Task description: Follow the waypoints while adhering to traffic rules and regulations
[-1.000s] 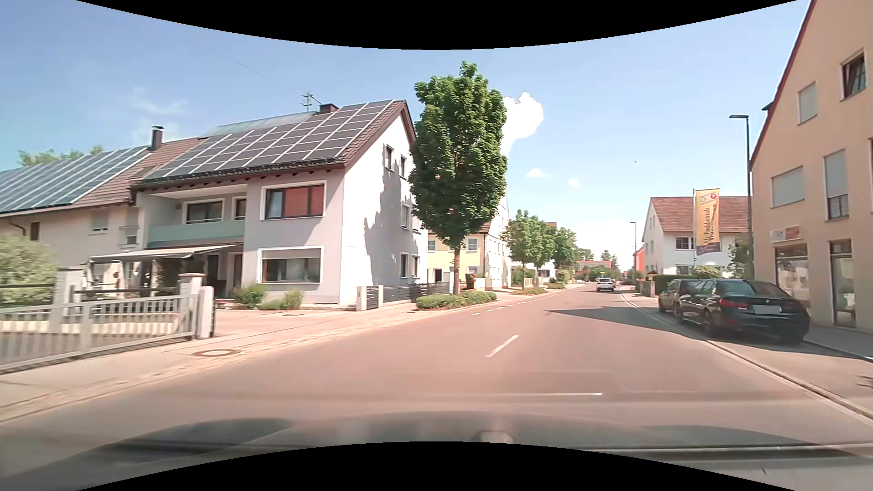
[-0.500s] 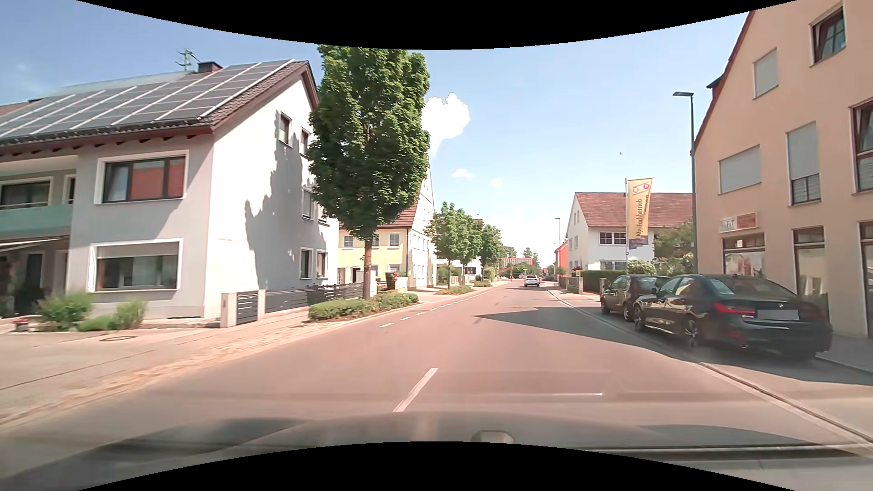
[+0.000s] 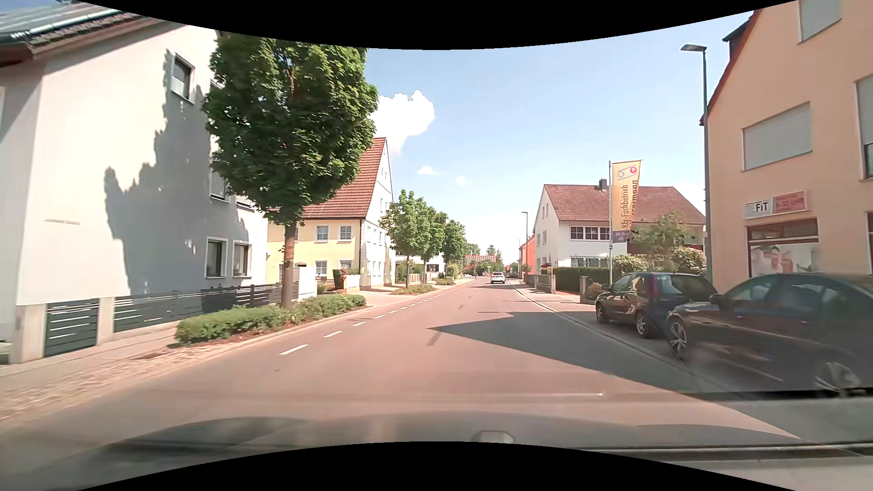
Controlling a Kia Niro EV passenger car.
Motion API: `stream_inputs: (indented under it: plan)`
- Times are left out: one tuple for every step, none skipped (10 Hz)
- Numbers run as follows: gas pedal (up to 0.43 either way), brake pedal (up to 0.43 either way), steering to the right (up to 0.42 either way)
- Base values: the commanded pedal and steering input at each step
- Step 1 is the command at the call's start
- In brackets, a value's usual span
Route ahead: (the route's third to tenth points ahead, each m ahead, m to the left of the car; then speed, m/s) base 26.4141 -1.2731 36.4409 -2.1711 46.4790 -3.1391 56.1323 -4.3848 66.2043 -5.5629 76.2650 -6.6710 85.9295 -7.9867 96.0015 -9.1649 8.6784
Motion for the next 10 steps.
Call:
stream_inputs:
  plan:
    - [0.280, 0.000, 0.075]
    - [0.280, 0.000, 0.062]
    - [0.280, 0.000, 0.054]
    - [0.280, 0.000, 0.047]
    - [0.280, 0.000, 0.043]
    - [0.280, 0.000, 0.038]
    - [0.268, 0.000, 0.031]
    - [0.268, 0.000, 0.023]
    - [0.248, 0.000, 0.018]
    - [0.228, 0.000, 0.012]
